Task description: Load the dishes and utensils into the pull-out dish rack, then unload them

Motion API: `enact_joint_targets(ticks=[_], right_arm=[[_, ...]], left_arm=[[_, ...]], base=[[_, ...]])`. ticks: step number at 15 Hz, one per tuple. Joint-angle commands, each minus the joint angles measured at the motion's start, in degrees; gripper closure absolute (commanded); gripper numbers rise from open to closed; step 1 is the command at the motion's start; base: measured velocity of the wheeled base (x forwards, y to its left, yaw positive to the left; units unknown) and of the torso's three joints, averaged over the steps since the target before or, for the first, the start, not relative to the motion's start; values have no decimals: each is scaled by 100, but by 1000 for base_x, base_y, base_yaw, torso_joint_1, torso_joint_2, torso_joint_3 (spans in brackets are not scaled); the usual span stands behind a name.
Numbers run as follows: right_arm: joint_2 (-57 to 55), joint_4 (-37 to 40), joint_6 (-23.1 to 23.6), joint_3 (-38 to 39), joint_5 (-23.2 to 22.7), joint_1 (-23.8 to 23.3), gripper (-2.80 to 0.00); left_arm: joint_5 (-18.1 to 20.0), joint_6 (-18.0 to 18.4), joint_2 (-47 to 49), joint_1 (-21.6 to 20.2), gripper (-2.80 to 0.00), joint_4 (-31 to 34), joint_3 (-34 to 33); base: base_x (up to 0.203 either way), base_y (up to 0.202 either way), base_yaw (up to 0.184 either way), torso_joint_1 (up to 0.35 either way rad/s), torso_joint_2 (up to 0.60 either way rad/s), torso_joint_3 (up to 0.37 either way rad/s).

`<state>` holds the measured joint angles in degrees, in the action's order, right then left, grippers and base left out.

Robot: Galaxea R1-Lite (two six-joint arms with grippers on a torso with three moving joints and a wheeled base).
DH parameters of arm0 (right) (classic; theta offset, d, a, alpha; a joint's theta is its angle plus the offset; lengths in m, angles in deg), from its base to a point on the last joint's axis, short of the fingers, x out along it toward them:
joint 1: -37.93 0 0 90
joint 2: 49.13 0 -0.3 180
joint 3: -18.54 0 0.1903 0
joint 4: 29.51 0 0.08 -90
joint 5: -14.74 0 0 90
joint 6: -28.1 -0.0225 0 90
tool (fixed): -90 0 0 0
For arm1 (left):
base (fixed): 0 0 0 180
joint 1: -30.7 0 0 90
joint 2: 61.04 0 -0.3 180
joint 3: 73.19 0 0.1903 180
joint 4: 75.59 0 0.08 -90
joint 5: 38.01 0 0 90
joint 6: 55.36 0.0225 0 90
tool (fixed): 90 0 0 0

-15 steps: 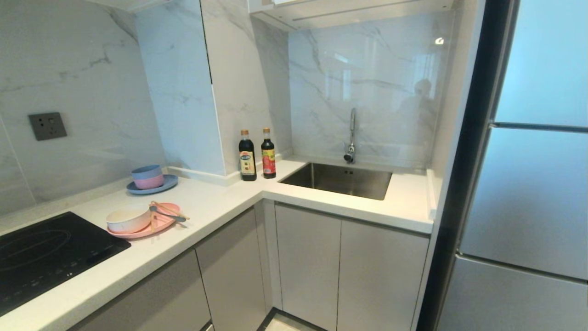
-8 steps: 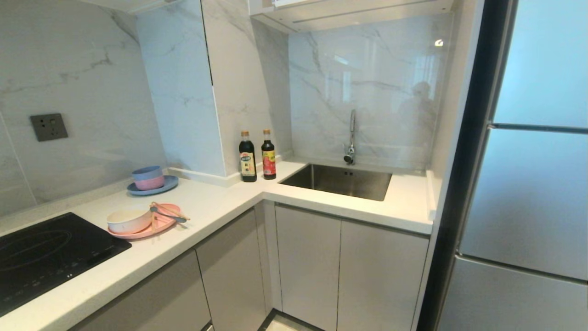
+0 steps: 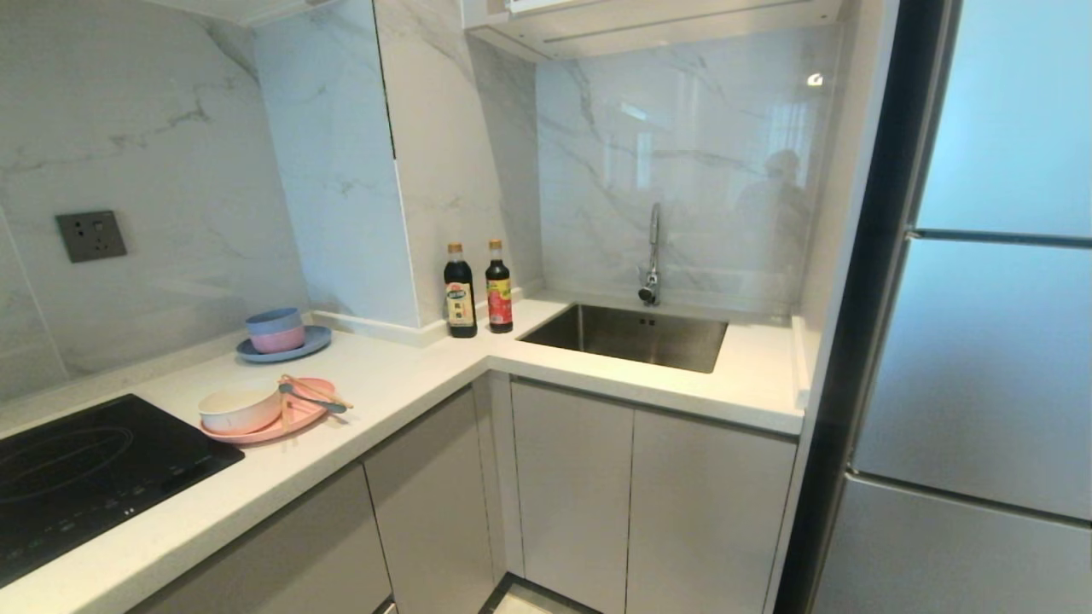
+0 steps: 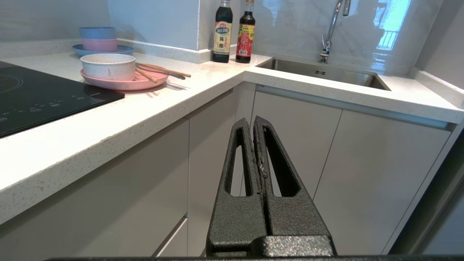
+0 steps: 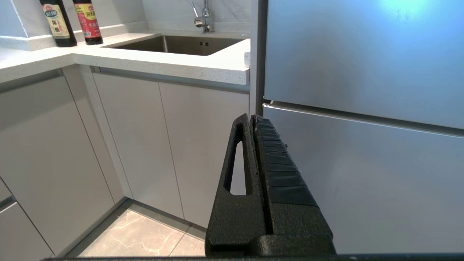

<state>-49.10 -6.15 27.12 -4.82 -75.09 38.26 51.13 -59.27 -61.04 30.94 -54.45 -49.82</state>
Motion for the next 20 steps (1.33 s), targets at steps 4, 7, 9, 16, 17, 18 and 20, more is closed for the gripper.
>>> enact_joint_targets(ticks=[4, 7, 9, 16, 17, 18, 20], right_arm=[[-2, 0, 1, 9, 1, 2, 0], [-2, 0, -7, 9, 1, 2, 0], [-2, 0, 1, 9, 1, 2, 0], [-2, 0, -17, 9, 1, 2, 0], [-2, 0, -14, 9, 1, 2, 0], [-2, 0, -8, 9, 1, 2, 0], [-2, 0, -8, 9, 1, 2, 0]], left_arm=[[-3, -4, 9, 2, 0, -5, -105], [-3, -4, 9, 0, 0, -5, -105], [-3, -4, 9, -174, 0, -5, -105], [-3, -4, 9, 2, 0, -5, -105], [-3, -4, 9, -7, 0, -5, -105], [-3, -4, 9, -2, 0, -5, -105], [-3, -4, 9, -1, 0, -5, -105]], base=[[0, 0, 0, 0, 0, 0], [0, 0, 0, 0, 0, 0], [0, 0, 0, 0, 0, 0], [0, 0, 0, 0, 0, 0], [0, 0, 0, 0, 0, 0], [0, 0, 0, 0, 0, 0], [0, 0, 0, 0, 0, 0]])
